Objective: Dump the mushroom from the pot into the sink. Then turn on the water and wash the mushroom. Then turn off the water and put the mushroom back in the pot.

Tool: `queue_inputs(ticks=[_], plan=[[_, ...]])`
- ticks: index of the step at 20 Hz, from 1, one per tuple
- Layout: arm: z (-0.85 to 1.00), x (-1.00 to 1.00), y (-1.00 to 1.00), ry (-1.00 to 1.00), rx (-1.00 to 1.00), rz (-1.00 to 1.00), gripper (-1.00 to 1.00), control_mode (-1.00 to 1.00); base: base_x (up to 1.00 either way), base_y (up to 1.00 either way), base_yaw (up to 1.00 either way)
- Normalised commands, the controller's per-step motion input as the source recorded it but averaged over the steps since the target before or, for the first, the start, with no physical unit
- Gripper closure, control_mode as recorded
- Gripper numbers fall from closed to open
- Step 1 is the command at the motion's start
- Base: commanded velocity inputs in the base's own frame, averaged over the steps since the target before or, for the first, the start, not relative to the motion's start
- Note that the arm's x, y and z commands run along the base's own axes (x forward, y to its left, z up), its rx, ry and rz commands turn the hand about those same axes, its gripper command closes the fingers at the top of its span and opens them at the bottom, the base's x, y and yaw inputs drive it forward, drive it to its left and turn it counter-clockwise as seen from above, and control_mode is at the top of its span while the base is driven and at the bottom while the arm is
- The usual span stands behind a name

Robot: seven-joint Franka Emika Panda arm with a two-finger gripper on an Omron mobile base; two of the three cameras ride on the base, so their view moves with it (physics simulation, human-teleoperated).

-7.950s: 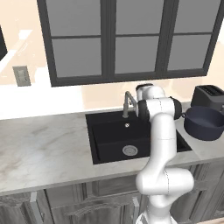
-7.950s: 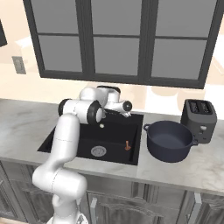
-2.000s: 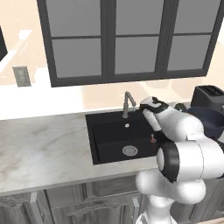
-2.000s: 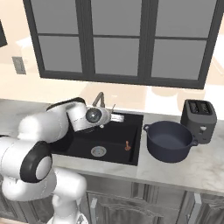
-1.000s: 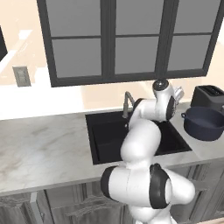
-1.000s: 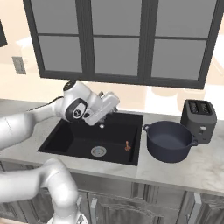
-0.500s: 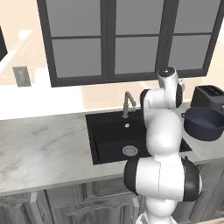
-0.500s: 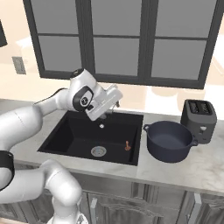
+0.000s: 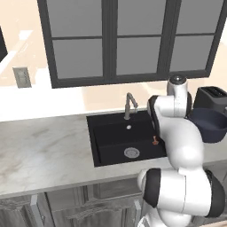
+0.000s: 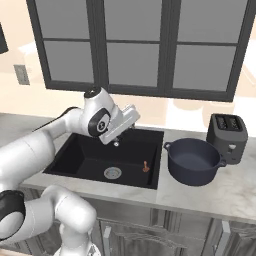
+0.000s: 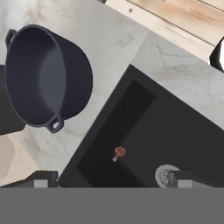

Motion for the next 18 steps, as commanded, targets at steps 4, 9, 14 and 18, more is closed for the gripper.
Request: queue_inputs(ticks=[4,9,14,18], plan=[[-0.04,0.00,0.24,0.04,0.04,-0.05,-1.00,-1.00,0.00,0.00,0.00],[-0.03,0.06,0.14,0.18,0.04,-0.09,-1.00,-1.00,0.00,0.00,0.00],[-0.22,0.16,0.01,0.14,0.05,-0.06,-1.00,-1.00,0.00,0.00,0.00],[-0.32,0.32,0.00,0.12,0.06,-0.02,-1.00,-1.00,0.00,0.00,0.00]])
